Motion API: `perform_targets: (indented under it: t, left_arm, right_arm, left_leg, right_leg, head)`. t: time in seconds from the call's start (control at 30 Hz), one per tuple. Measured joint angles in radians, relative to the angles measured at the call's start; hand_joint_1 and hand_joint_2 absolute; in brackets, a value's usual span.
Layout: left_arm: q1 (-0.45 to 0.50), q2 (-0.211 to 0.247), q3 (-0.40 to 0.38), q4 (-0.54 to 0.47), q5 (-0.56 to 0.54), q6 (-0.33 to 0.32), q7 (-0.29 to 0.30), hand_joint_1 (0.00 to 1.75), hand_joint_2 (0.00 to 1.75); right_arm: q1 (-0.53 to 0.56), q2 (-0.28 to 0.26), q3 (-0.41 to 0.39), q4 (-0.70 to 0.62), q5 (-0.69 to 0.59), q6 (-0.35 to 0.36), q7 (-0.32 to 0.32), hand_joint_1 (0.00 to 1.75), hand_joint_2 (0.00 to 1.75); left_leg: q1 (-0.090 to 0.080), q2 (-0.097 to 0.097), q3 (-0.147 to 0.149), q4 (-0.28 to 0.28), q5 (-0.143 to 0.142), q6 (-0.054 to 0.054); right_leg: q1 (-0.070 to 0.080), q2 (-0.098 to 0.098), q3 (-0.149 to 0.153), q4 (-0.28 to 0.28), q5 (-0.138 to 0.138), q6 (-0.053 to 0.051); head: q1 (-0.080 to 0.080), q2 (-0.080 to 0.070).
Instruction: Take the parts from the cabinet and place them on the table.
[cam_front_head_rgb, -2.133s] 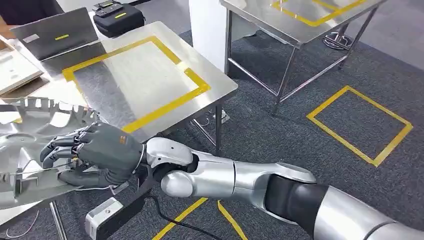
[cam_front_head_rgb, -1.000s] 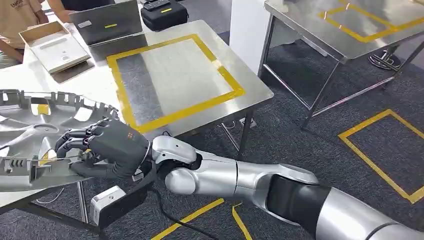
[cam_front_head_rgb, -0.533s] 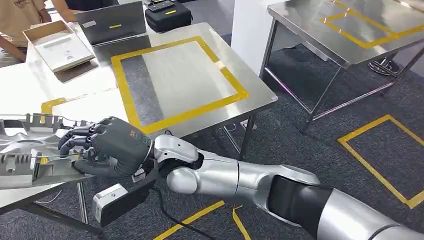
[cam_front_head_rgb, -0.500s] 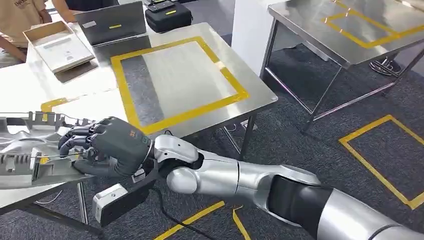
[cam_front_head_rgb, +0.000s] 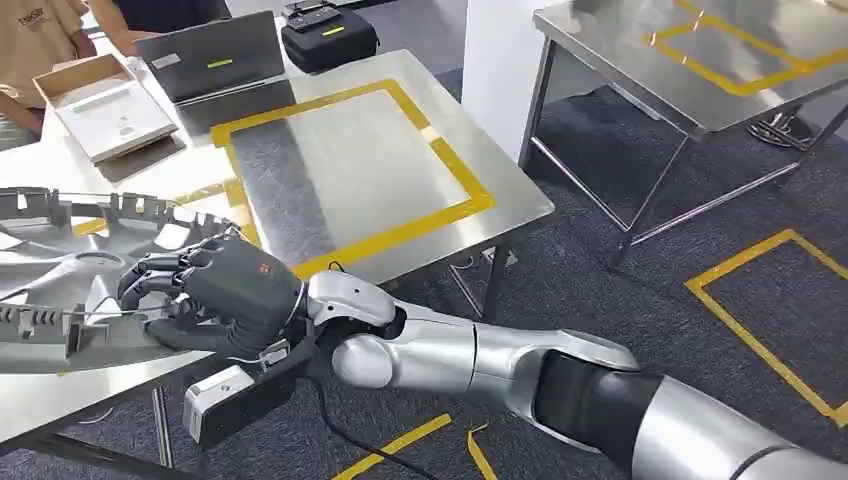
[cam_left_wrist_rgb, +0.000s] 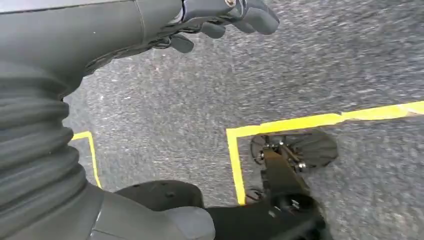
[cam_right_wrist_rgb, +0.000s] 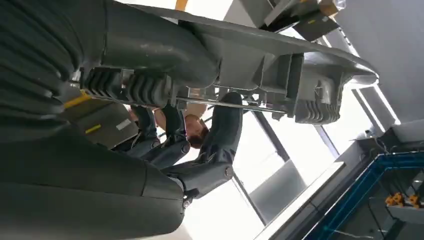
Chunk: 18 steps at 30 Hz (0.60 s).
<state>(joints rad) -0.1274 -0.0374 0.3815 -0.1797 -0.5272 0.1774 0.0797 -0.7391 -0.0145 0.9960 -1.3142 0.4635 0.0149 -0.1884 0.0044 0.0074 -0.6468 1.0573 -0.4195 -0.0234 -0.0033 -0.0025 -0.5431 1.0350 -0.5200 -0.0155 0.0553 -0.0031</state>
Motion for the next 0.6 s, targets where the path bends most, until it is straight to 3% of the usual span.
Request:
perform_targets:
  t: [0.07,0.13,0.17,0.2,0.3,0.33,0.37,0.4,0.47,0.5,0.53,0.6]
  left_arm:
    - [-0.004,0.000,0.000,0.000,0.000,-0.001,0.000,0.00,1.75]
    - [-0.004,0.000,0.000,0.000,0.000,-0.003,0.000,0.00,1.75]
    - [-0.002,-0.001,0.000,0.000,0.000,-0.003,0.000,0.00,1.75]
    - [-0.003,0.001,0.000,-0.001,0.000,-0.003,0.000,0.00,1.75]
    - [-0.005,0.001,0.000,0.000,0.000,-0.003,0.000,0.00,1.75]
    - [-0.003,0.000,0.000,0.000,0.000,-0.003,0.000,0.00,1.75]
    - [-0.002,0.000,0.000,0.000,-0.001,-0.003,0.000,0.00,1.75]
    - [-0.001,-0.002,0.000,0.000,-0.002,-0.003,0.000,0.00,1.75]
    - [-0.003,-0.003,0.000,0.000,-0.005,-0.004,0.001,0.00,1.75]
    - [-0.003,-0.003,0.000,0.000,-0.009,-0.005,0.001,0.00,1.75]
    - [-0.007,-0.003,0.000,-0.001,-0.010,-0.006,0.002,0.00,1.75]
    - [-0.008,-0.003,0.000,-0.001,-0.013,-0.012,0.008,0.00,1.75]
  right_arm:
    - [0.000,0.000,0.000,0.000,0.000,0.000,0.000,1.75,1.75]
    - [-0.002,0.000,0.000,0.000,0.000,0.000,0.002,1.75,1.75]
    - [-0.001,0.000,-0.001,0.001,0.000,0.002,0.006,1.75,1.75]
    - [-0.006,0.000,-0.001,0.001,0.000,0.003,0.007,1.75,1.75]
    - [-0.009,0.000,-0.001,0.014,0.000,0.005,0.013,1.75,1.75]
    - [-0.009,0.001,-0.001,0.026,-0.003,0.006,0.016,1.75,1.75]
    - [-0.010,0.001,-0.002,0.042,-0.003,0.008,0.021,1.75,1.75]
    - [-0.014,0.003,-0.004,0.063,-0.004,0.010,0.024,1.75,1.75]
    - [-0.030,0.013,-0.013,0.123,-0.004,0.016,0.031,1.75,1.75]
    - [-0.039,0.017,-0.020,0.155,-0.004,0.018,0.035,1.75,1.75]
    - [-0.055,0.026,-0.027,0.189,-0.004,0.018,0.033,1.75,1.75]
    - [-0.083,0.040,-0.040,0.276,0.001,0.023,0.046,1.75,1.75]
  left_leg:
    - [-0.002,-0.004,0.011,-0.021,-0.008,0.006]
    - [0.003,-0.011,0.020,-0.024,-0.014,0.021]
    - [0.007,-0.012,0.031,-0.031,-0.018,0.026]
    - [0.007,-0.014,0.038,-0.031,-0.023,0.033]
    - [0.006,-0.020,0.046,-0.031,-0.035,0.041]
    - [0.006,-0.023,0.052,-0.030,-0.040,0.041]
    - [0.006,-0.027,0.059,-0.029,-0.046,0.040]
    - [0.006,-0.030,0.069,-0.028,-0.053,0.038]
    - [0.006,-0.033,0.090,-0.027,-0.069,0.031]
    - [0.005,-0.035,0.090,-0.027,-0.074,0.027]
    - [0.003,-0.039,0.088,-0.025,-0.075,0.021]
    - [0.002,-0.037,0.093,-0.020,-0.073,0.004]
  right_leg:
    - [-0.002,-0.001,-0.001,-0.006,-0.001,0.011]
    - [-0.001,-0.002,0.007,0.004,0.004,0.021]
    - [-0.004,0.000,-0.003,0.025,-0.003,0.027]
    - [-0.005,0.002,-0.024,0.068,-0.018,0.031]
    - [-0.005,0.002,-0.160,0.269,-0.096,0.042]
    - [-0.005,0.002,-0.195,0.307,-0.098,0.043]
    - [-0.005,0.002,-0.205,0.295,-0.071,0.042]
    - [-0.005,0.002,-0.192,0.237,-0.020,0.040]
    - [-0.005,0.002,-0.124,0.051,0.105,0.028]
    - [-0.002,0.004,-0.109,0.017,0.106,0.020]
    - [0.005,0.003,-0.112,-0.002,0.064,0.018]
    - [0.003,0.005,-0.106,-0.006,0.088,0.005]
  head:
    - [-0.002,0.000]
    - [-0.002,0.000]
    - [0.002,0.000]
    - [0.000,0.000]
    - [0.002,0.000]
    - [0.002,0.000]
    - [0.002,0.000]
    - [0.003,0.000]
    - [0.003,0.000]
    - [0.001,0.000]
    - [-0.003,0.000]
    - [-0.002,0.000]
